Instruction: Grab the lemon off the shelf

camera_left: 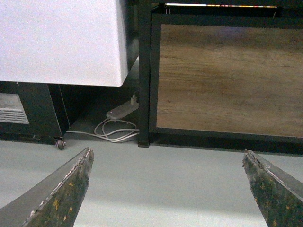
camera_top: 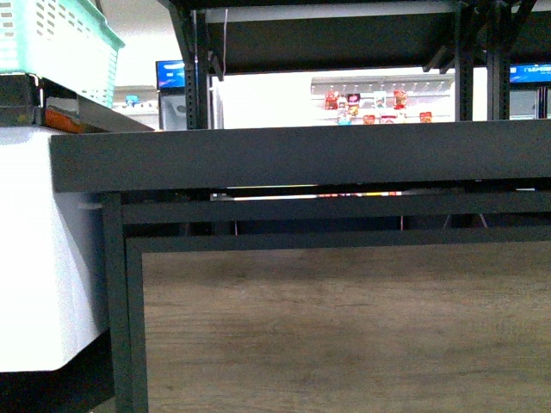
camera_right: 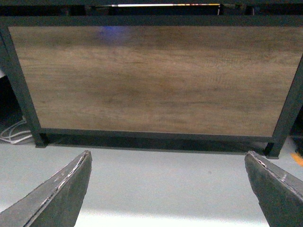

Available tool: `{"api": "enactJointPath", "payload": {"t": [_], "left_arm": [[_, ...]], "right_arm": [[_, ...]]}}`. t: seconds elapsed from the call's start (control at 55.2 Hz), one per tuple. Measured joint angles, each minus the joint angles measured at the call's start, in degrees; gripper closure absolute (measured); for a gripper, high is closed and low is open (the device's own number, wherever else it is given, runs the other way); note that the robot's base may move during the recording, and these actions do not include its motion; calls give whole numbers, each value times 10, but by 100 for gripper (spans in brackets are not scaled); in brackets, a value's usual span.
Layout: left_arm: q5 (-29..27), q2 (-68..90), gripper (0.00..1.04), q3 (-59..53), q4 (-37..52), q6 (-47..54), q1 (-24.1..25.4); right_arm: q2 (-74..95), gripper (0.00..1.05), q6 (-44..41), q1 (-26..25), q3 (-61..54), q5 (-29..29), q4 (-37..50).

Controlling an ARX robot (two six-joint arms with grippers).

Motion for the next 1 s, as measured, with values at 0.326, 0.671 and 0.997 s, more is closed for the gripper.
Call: {"api": "enactJointPath", "payload": {"t": [0.326,0.671,0.997], "left_arm": [[0,0,8,0,0,0,0],[0,0,8,0,0,0,0],[0,0,8,0,0,0,0]], "right_arm": [[0,7,0,0,0,0,0],[0,7,0,0,0,0,0],[0,7,0,0,0,0,0]]}}
